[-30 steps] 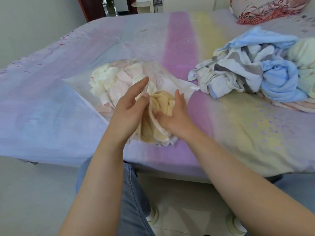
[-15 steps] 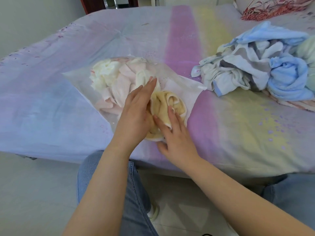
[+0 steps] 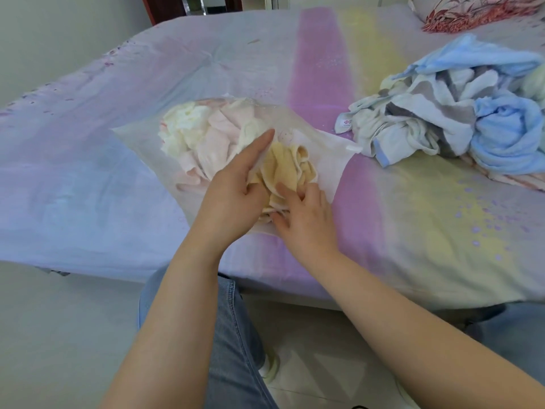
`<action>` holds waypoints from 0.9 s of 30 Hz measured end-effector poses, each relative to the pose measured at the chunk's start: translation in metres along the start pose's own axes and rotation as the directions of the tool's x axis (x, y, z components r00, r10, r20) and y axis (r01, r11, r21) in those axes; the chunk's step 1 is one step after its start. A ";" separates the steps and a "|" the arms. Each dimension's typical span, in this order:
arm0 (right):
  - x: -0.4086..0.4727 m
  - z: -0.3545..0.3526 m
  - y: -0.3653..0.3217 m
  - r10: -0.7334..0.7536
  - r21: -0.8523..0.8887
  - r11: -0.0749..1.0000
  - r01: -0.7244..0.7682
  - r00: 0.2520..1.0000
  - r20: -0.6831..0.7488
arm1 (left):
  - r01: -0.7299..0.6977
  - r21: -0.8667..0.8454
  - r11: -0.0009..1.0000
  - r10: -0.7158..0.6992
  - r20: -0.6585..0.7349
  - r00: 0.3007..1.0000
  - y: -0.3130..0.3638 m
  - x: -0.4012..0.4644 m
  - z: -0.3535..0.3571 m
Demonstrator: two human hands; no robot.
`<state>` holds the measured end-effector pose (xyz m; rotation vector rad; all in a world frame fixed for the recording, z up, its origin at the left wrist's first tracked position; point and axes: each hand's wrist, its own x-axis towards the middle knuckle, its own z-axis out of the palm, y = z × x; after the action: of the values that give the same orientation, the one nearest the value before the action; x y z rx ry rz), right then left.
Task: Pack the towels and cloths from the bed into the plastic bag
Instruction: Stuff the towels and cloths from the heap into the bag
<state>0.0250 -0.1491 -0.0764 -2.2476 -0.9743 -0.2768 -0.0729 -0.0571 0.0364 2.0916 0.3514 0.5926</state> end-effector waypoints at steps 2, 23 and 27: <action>0.005 -0.006 0.005 0.036 0.261 0.960 -0.101 0.969 0.243 | 0.006 -0.030 1.000 -0.005 0.020 1.000 -0.001 0.002 0.004; 0.034 -0.052 0.031 0.084 0.471 0.877 -0.098 0.995 0.051 | 0.057 -0.248 0.967 -0.041 0.069 0.997 0.000 0.024 0.026; 0.062 -0.100 0.078 0.243 0.322 0.940 -0.109 0.878 -0.412 | 0.058 -0.235 0.970 -0.041 0.077 0.996 0.008 0.029 0.040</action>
<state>0.1305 -0.2177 -0.0121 -1.8685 -0.5179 -0.5075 -0.0269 -0.0765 0.0316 1.8633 0.2772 0.5029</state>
